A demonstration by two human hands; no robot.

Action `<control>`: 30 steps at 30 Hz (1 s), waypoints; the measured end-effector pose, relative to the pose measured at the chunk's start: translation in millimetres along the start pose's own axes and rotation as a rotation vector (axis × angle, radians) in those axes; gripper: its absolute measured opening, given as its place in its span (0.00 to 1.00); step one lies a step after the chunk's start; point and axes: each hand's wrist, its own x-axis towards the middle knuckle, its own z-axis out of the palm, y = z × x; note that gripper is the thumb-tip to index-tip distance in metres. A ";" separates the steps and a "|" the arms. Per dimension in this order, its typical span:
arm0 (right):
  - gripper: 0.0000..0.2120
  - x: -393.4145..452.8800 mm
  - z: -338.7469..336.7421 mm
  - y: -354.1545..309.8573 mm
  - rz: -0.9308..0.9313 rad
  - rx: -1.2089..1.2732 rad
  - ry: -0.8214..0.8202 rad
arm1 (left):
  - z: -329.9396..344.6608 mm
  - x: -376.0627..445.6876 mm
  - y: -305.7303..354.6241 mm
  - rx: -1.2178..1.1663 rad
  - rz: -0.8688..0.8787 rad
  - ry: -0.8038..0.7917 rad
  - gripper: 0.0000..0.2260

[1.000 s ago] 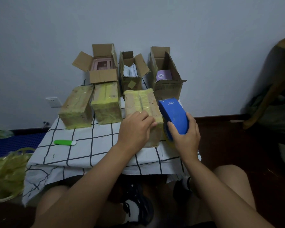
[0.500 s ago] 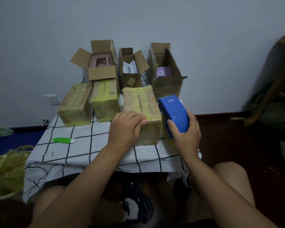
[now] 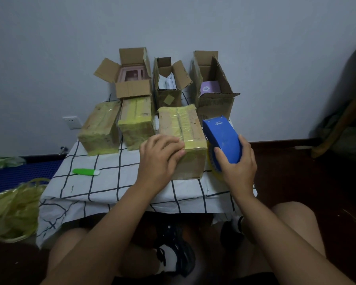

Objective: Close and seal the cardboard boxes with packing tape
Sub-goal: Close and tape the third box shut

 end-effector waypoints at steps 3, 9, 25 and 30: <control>0.33 -1.5 -0.5 0.1 -0.008 -0.005 -0.006 | -0.8 -7.7 -4.5 -0.049 0.008 -0.053 0.15; 0.33 -1.1 -0.5 -2.2 -0.010 -0.009 0.004 | -5.9 -2.3 -2.2 -0.100 -0.055 -0.123 0.17; 0.32 -0.8 1.3 -4.6 0.010 -0.021 0.007 | 0.4 0.9 8.7 -0.066 -0.113 -0.017 0.12; 0.33 -2.5 -1.1 -6.9 0.021 -0.018 -0.018 | -4.6 -3.5 7.7 -0.092 -0.153 -0.076 0.15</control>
